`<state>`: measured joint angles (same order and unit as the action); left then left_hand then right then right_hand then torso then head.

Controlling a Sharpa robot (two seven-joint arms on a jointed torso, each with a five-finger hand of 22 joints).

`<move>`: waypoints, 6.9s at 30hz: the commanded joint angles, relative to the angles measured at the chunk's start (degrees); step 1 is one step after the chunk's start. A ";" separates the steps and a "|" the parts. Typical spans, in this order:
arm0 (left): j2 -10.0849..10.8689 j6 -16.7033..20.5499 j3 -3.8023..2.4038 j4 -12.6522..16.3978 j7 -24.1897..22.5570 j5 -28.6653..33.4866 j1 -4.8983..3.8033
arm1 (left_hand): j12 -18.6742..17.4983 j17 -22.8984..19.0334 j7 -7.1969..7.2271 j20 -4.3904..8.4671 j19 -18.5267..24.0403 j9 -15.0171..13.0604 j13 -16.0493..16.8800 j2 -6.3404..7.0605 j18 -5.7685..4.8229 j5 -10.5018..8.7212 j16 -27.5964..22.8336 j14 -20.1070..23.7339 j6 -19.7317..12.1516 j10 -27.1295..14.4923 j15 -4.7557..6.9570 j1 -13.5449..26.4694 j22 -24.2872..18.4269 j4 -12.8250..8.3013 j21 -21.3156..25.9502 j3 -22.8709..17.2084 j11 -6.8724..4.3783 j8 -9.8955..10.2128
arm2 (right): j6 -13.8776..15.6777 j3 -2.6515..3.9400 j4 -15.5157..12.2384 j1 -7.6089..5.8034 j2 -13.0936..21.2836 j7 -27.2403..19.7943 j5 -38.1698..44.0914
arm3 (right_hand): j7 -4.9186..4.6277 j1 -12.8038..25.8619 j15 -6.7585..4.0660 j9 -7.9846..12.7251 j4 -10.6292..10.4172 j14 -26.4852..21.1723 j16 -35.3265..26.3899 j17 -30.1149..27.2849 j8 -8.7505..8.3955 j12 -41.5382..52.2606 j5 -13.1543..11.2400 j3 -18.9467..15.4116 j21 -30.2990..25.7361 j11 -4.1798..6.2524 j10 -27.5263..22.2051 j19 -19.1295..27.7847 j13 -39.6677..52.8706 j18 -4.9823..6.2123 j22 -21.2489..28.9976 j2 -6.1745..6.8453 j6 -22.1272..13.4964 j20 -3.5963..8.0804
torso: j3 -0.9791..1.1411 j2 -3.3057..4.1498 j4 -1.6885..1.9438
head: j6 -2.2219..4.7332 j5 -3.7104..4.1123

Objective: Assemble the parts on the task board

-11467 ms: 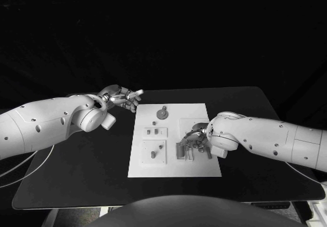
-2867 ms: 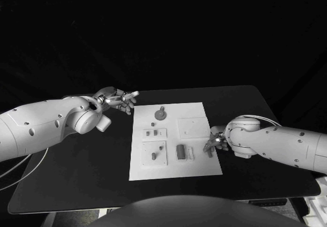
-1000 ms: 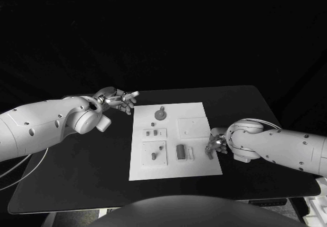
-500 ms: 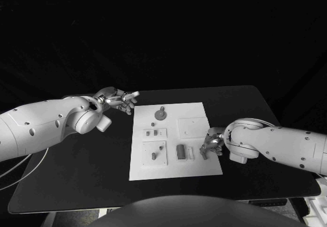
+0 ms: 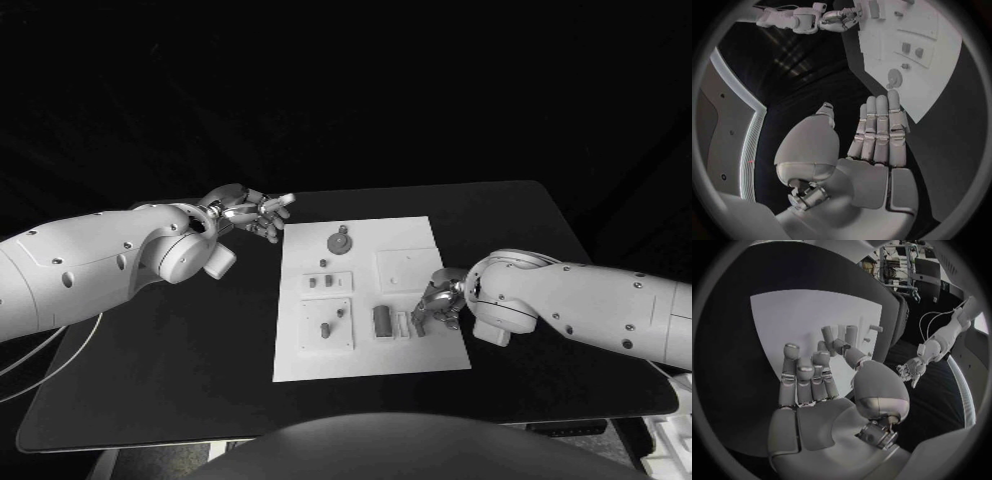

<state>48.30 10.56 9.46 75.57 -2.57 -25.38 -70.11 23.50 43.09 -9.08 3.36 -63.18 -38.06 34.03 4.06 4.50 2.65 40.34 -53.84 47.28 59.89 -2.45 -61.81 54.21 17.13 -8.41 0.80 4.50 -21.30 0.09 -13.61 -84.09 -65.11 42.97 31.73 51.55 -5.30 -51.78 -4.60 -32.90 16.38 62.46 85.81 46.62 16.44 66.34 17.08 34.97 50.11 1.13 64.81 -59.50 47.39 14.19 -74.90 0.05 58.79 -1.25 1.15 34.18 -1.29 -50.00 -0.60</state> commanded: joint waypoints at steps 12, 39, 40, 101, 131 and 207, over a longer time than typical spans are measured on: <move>-0.17 -0.76 -0.04 0.11 -0.25 -0.11 -0.07 | -0.33 -0.10 0.11 -0.01 -0.31 0.07 -0.06 0.18 0.65 0.12 0.31 0.37 -0.46 -0.07 0.14 0.41 0.10 -0.11 0.36 -0.40 -0.25 -0.39 | 2.42 -0.01 2.27 -0.16 -2.97 -0.80 -3.94 | -0.08 1.38 -0.46 0.30 -0.24 0.31 -0.09 -0.08 -0.15 -0.49 -1.43 0.03 0.13 -0.13 0.48 -0.66 -0.09 0.81 -0.41 0.68 0.08 0.03 | 0.05 0.03 0.03 | 0.00 0.07; -0.19 -0.96 -0.04 0.10 -0.13 -0.24 -0.07 | -0.34 -0.11 0.10 -0.02 -0.31 0.10 -0.06 0.21 0.65 0.12 0.32 0.40 -0.48 -0.08 0.13 0.46 0.13 -0.11 0.40 -0.50 -0.24 -0.41 | -0.35 -0.24 3.14 -0.05 -4.05 0.15 -3.93 | -0.20 1.70 -0.55 0.40 -0.38 0.19 -0.16 -0.06 -0.33 -0.58 -1.66 0.18 0.01 -0.25 0.32 -0.57 -0.06 0.81 -0.35 0.56 -0.14 0.01 | 0.05 0.00 -0.01 | 0.00 -0.12; -0.18 -0.98 -0.04 0.10 -0.13 -0.24 -0.07 | -0.34 -0.11 0.10 -0.01 -0.31 0.10 -0.06 0.21 0.65 0.12 0.32 0.40 -0.48 -0.08 0.13 0.45 0.13 -0.12 0.40 -0.50 -0.24 -0.42 | -0.35 -0.24 3.18 -0.05 -4.04 0.15 -3.93 | -0.20 1.71 -0.55 0.40 -0.39 0.19 -0.17 -0.06 -0.33 -0.58 -1.66 0.19 0.01 -0.25 0.31 -0.57 -0.06 0.81 -0.35 0.56 -0.14 0.01 | 0.05 0.01 0.01 | 0.00 -0.13; 0.08 -1.07 -0.04 0.19 0.25 -0.52 -0.08 | -0.32 -0.13 0.10 -0.02 -0.35 0.15 -0.04 0.21 0.66 0.12 0.38 0.39 -0.50 -0.06 0.14 0.40 0.20 -0.12 0.44 -0.67 -0.25 -0.48 | 0.49 -0.31 4.96 0.94 -5.36 0.40 0.08 | -0.80 3.52 -1.03 0.84 -1.66 -0.47 -0.28 0.20 -1.20 -0.49 -3.15 0.23 -0.19 -0.88 -0.56 -0.47 0.37 0.81 -0.25 3.06 -1.51 -0.10 | 0.02 0.02 -0.04 | 0.00 -0.37; 0.14 -1.11 -0.04 0.22 0.49 -0.55 -0.08 | -0.32 -0.14 0.10 -0.02 -0.35 0.18 -0.04 0.24 0.65 0.12 0.39 0.40 -0.52 -0.07 0.13 0.45 0.23 -0.12 0.48 -0.71 -0.25 -0.50 | -0.78 -0.31 4.49 0.98 -5.27 -0.46 -0.21 | -0.87 6.14 -1.09 0.98 -5.71 -0.88 -0.43 0.36 -1.38 -0.47 -9.40 0.71 -0.50 -0.90 -1.10 -0.14 0.57 0.81 -0.17 7.53 -1.85 0.12 | 0.03 0.01 -0.02 | 0.00 -0.41; 0.20 -1.57 -0.04 -0.07 0.71 -0.83 -0.07 | -0.31 -0.17 0.09 -0.02 -0.37 0.24 -0.03 0.23 0.66 0.12 0.42 0.42 -0.56 -0.08 0.13 0.41 0.29 -0.12 0.55 -0.85 -0.25 -0.55 | 10.27 -0.20 1.53 1.00 -0.65 -17.43 13.73 | -3.04 -4.31 0.49 1.72 0.16 -0.78 -0.89 0.44 -3.85 0.00 -10.77 1.45 -0.65 -2.95 -1.72 -0.35 0.74 0.81 -0.13 8.30 -8.12 -0.11 | 0.09 0.03 -0.04 | 0.00 -0.68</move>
<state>48.54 9.70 9.46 75.44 -1.50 -26.11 -70.11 23.50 42.98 -8.89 3.24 -63.06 -37.91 34.03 4.06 4.30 2.65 40.56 -53.84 47.08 59.89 -2.45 -61.81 54.43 16.99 -8.18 0.34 4.50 -21.47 9.30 -13.82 -82.47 -64.15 42.24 19.82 62.50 -6.78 -55.82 -4.35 -31.24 16.13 61.79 85.15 46.98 12.86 66.12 6.43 36.46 49.67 -1.64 63.27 -60.00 48.04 14.11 -74.90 8.32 52.56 -1.14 1.22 34.19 -1.31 -50.00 -1.26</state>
